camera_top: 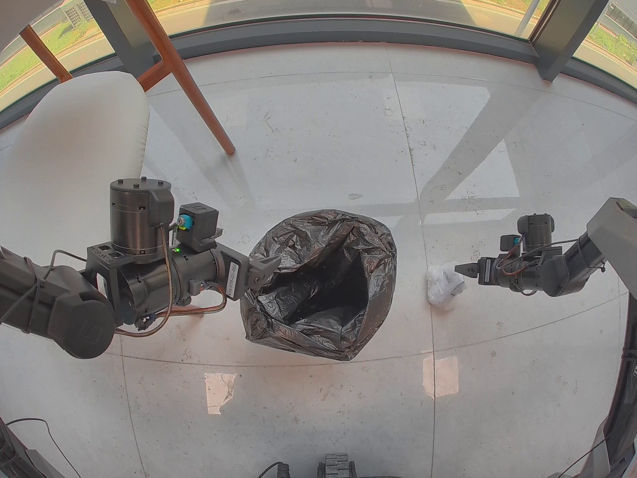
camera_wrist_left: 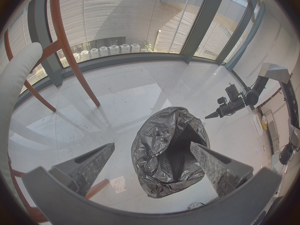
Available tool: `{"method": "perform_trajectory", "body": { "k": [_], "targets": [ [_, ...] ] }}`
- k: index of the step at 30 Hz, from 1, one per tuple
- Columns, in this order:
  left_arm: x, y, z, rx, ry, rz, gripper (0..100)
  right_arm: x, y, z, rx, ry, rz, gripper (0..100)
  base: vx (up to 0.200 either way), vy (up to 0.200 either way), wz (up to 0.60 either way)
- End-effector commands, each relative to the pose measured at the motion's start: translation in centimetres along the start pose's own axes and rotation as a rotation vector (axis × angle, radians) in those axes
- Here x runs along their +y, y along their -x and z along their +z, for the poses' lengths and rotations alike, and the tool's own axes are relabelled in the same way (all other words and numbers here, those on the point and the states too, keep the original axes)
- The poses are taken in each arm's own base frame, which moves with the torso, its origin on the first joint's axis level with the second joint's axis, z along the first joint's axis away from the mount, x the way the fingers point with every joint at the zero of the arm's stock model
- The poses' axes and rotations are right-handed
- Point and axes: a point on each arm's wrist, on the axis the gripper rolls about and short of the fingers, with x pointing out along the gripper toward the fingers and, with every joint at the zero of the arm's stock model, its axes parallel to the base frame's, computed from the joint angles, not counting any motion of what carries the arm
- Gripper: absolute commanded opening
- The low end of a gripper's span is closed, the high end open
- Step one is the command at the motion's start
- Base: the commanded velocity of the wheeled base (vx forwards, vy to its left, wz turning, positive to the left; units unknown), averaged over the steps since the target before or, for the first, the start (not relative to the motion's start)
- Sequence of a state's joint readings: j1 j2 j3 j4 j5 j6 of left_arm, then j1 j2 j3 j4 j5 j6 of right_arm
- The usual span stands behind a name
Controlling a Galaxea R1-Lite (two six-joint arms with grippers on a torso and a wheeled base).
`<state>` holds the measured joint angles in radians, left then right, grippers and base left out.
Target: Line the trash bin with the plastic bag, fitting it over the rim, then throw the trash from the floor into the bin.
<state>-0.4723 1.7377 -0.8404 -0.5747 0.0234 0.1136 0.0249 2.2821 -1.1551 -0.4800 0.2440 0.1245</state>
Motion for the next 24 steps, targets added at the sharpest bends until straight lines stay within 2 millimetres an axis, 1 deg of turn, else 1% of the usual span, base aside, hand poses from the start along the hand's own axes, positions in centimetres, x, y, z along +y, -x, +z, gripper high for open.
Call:
{"method": "perform_trajectory", "body": {
  "k": [1, 6, 18, 24],
  "targets": [
    [0.0, 0.0, 0.0, -0.002, -0.001, 0.001, 100, -0.7, -2.9, -0.8, 0.019, -0.003, -0.011, 100, 0.000, 0.000, 0.00],
    [0.0, 0.0, 0.0, 0.000, -0.001, 0.001, 100, -0.9, -3.9, -0.6, 0.012, 0.000, -0.009, 100, 0.000, 0.000, 0.00],
    [0.0, -0.1, 0.0, 0.001, -0.005, 0.001, 100, -1.3, -5.9, -1.3, 0.017, 0.002, -0.007, 100, 0.000, 0.000, 0.00],
    [0.0, -0.1, -0.1, 0.003, -0.005, 0.001, 100, -1.3, -7.2, -1.9, 0.025, 0.005, -0.001, 100, 0.000, 0.000, 0.00]
  ]
}}
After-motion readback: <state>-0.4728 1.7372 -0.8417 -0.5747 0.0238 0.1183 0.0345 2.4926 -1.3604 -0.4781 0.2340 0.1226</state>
